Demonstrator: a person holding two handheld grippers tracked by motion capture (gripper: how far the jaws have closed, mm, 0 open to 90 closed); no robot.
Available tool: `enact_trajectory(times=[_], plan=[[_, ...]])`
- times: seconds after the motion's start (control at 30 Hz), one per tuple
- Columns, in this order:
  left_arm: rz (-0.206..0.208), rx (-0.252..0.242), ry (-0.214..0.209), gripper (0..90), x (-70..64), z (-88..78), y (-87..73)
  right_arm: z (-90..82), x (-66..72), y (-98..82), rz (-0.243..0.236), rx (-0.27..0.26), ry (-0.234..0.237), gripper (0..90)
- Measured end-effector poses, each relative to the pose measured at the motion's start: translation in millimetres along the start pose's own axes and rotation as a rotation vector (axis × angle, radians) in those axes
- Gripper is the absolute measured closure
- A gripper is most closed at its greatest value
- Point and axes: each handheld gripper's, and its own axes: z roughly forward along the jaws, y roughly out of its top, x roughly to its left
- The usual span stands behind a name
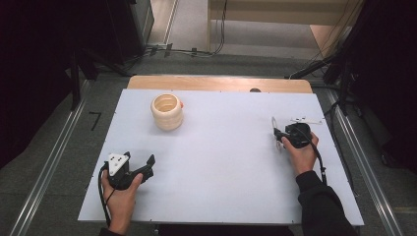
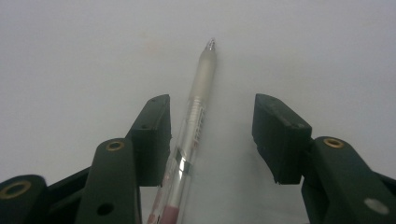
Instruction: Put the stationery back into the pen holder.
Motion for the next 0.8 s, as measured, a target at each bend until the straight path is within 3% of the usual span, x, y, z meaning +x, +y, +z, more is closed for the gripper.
enact_trajectory(times=[0.8], plan=[[-0.004, 0.004, -0.005, 11.2, 0.8, 0.1, -0.2, 26.6, 7.3, 25.2, 0.013, 0.027, -0.009, 48.7]])
